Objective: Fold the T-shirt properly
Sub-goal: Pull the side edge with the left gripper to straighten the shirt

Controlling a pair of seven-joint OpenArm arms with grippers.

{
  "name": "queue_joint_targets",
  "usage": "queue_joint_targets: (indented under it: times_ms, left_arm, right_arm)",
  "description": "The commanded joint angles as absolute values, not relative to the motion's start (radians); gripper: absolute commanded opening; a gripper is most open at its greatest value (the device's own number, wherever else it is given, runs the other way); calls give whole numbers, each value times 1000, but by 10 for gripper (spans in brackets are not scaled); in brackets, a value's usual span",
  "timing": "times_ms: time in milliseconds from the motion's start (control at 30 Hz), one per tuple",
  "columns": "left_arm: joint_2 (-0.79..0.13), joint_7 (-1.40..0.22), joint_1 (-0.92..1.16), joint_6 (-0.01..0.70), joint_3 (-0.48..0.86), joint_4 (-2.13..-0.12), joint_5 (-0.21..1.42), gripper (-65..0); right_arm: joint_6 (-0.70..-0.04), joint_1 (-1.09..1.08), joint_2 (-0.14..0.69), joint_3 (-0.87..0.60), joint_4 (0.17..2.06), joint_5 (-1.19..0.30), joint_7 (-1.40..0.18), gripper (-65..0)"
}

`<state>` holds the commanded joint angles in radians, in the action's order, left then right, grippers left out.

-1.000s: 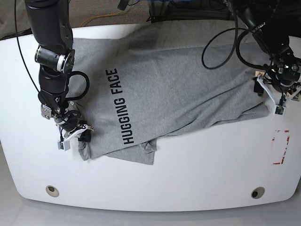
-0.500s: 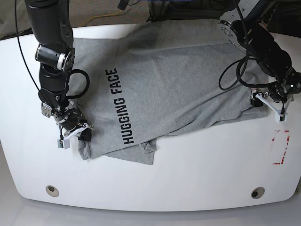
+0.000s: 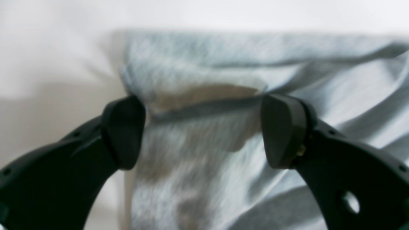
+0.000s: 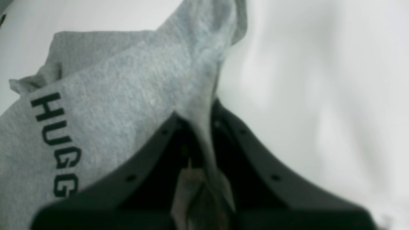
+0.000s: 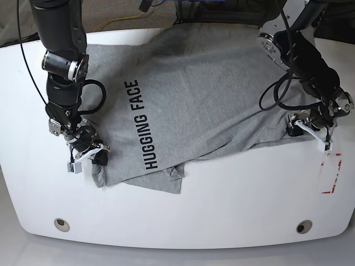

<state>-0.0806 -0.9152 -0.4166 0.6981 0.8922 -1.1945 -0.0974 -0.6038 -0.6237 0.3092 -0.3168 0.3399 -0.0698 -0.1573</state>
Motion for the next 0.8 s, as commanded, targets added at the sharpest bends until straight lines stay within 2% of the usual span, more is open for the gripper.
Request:
queue_joint_targets:
  times_ms: [133,200,267,333,400,433,700,733,800]
  left_arm:
    - [-107,-914,-464,698,897,-1070,-97,-129]
    - [-127,-908,-476,698,897,-1030,-96,-167]
    - [-130,-855,-492,698,897,-997,-96,-276]
    - [-133,-794,-498,698,897,-970,-96,-439]
    - [-134,-768,-519,698,897,-946,-96,-540]
    - [-134,-768,-532,698,897,-938,-96,-561]
    - [-147,-768,-607,698,892,-1012,-97,-551]
    - [-156,-769,-613,698,892,-1009,-97,-536]
    - [-183,-769,-628,698,892,-1006,-97,-408]
  right_arm:
    - [-604,-624,309,-317,340,-70,-157,-650]
    - [-604,-624,309,-317,340,-70,-157,-650]
    - [-604,-624,309,-317,340,-70,-157,-650]
    - [-604,-624,309,-317,340,-70,-157,-650]
    - [-604,-624,309,-317,340,-70,-157,-650]
    - [-604,-624,309,-317,340,-70,-157,-650]
    - [-604,-622,309,-317,340,-67,-157,-650]
    - [-604,-622,309,-317,340,-65,-157,-650]
    - [-604,-622,309,-317,340,-65,-157,-650]
